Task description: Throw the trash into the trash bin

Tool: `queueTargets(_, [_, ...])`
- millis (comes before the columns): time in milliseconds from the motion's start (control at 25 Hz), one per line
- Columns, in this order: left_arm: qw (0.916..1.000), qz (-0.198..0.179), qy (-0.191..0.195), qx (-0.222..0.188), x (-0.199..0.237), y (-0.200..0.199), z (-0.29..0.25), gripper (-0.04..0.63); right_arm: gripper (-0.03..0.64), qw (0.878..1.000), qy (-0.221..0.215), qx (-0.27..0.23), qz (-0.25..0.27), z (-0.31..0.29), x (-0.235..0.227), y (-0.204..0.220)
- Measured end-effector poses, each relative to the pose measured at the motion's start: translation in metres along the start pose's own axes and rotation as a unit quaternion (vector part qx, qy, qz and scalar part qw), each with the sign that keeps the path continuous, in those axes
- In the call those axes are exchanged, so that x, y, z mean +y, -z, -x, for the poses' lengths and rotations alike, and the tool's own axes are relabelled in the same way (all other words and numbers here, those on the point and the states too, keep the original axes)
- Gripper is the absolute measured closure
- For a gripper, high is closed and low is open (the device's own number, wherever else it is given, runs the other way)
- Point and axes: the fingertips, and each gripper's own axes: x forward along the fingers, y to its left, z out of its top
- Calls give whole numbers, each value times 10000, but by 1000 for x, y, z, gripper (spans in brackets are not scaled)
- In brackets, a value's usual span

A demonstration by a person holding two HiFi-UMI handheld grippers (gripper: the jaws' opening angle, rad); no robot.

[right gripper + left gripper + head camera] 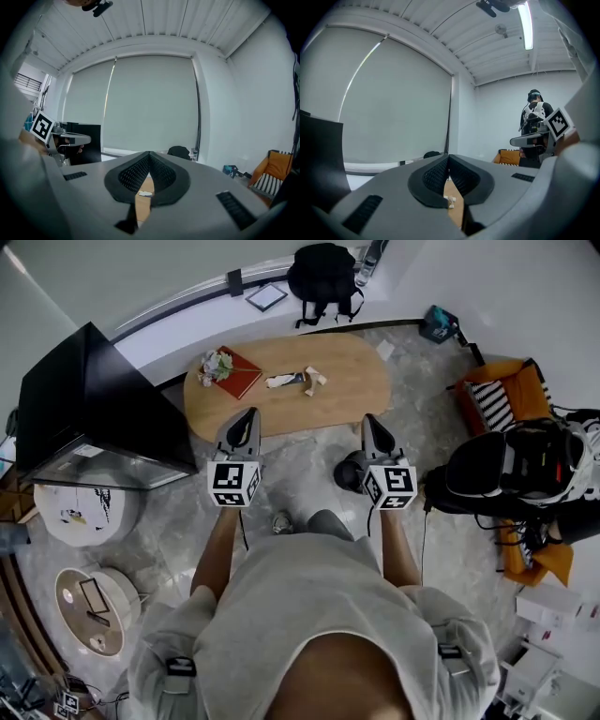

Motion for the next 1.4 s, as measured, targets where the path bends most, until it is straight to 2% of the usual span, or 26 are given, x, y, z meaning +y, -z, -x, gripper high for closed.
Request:
queueTargets(360, [9998, -131, 22, 147, 5, 5, -37, 577, 588, 9998, 14, 128, -154, -38, -27, 18])
queueTargets(600, [9993, -116, -231, 268, 21, 11, -83, 577, 588, 9994, -245, 127, -185, -92, -52, 19])
queueTargets(920, [9983, -207, -418, 344, 19, 0, -148, 577, 588, 9980, -556, 106, -279, -145, -96, 12])
queueTargets(1400, [9943, -166, -665, 821, 20, 25, -246, 577, 588, 9940, -941, 300, -461, -227, -159, 20])
